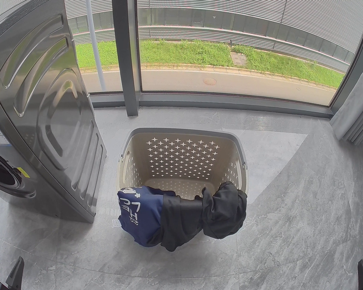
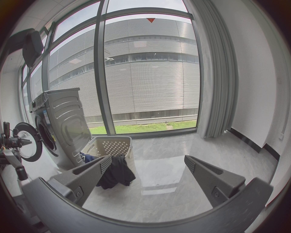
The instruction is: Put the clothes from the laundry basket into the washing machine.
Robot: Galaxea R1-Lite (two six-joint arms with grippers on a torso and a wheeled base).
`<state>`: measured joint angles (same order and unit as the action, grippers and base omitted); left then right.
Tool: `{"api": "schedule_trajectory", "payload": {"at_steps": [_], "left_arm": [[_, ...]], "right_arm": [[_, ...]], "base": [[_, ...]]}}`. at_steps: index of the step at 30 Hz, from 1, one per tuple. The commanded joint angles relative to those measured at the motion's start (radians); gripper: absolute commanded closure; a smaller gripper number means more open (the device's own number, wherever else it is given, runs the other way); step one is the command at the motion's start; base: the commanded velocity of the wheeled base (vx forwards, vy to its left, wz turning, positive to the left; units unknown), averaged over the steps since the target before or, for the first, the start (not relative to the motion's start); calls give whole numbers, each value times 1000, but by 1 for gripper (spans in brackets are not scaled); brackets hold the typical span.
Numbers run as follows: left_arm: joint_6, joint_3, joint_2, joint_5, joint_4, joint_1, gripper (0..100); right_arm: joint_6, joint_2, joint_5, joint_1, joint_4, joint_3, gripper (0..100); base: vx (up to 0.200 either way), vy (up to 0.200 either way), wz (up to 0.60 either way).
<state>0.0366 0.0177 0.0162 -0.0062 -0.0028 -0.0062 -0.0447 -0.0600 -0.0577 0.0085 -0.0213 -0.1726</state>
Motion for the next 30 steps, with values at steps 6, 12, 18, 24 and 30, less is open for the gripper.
{"api": "schedule_trajectory", "payload": {"at_steps": [6,12,18,24,30], "left_arm": [[0,-16,-16,-1,0,0,0],[0,-18,-16,0,0,0,0],[0,-18,-16,-1,0,0,0],[0,-16,-16,-1,0,0,0],[0,-18,-16,-1,0,0,0]], "right_arm": [[34,-540,-146,18,-14,-51,0],[51,-808,-136,108,179,-53,0],[46,-1018,-128,166,322,-67,0],[-12,-1202,-126,232,379,-148,0],[-40,-1356,-126,288,431,-206,0]], "base": [[0,0,0],[0,0,0],[0,0,0],[0,0,0],[0,0,0]]}}
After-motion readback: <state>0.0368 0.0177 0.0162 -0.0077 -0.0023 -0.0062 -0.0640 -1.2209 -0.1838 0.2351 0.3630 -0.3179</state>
